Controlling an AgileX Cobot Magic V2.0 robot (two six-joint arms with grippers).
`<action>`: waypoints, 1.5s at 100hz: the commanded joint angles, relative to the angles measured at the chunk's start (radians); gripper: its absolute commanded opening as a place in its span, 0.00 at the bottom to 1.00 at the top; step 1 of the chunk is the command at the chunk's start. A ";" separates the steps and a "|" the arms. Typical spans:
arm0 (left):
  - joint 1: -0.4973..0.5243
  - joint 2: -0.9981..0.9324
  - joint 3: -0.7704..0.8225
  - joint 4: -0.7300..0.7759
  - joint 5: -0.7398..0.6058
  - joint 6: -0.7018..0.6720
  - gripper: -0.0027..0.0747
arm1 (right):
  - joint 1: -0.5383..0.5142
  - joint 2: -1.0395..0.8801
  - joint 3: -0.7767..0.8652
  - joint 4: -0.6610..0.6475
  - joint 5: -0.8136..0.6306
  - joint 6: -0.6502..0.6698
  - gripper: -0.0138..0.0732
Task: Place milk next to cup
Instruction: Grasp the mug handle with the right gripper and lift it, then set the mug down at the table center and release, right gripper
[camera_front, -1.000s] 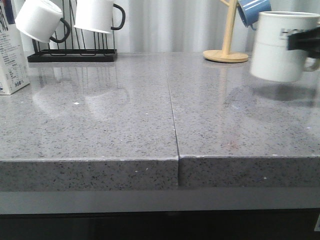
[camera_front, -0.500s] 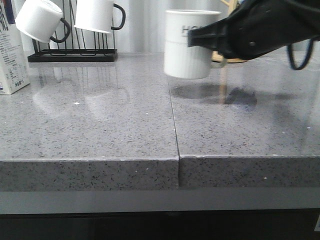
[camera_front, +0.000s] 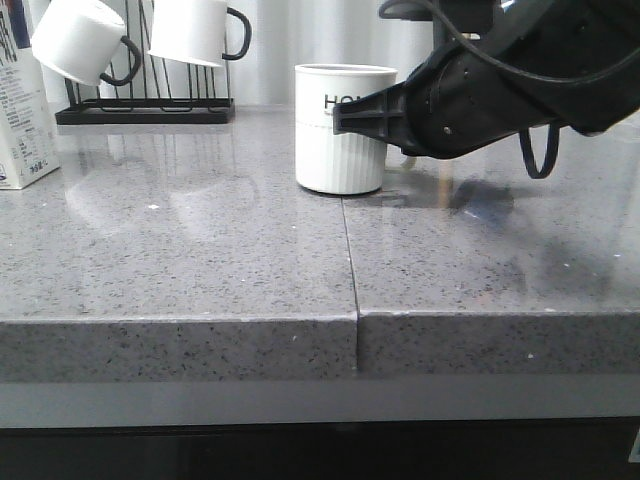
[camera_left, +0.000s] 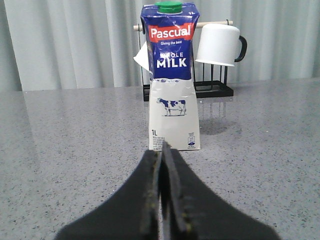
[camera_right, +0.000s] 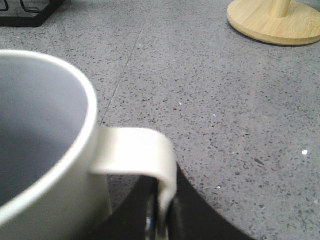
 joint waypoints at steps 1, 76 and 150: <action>0.003 -0.032 0.051 -0.002 -0.078 -0.007 0.01 | -0.002 -0.046 -0.032 -0.024 -0.052 -0.012 0.16; 0.003 -0.032 0.051 -0.002 -0.078 -0.007 0.01 | 0.002 -0.130 0.028 -0.024 0.005 -0.012 0.56; 0.003 -0.032 0.051 -0.002 -0.078 -0.007 0.01 | -0.074 -0.653 0.364 -0.047 0.118 -0.058 0.56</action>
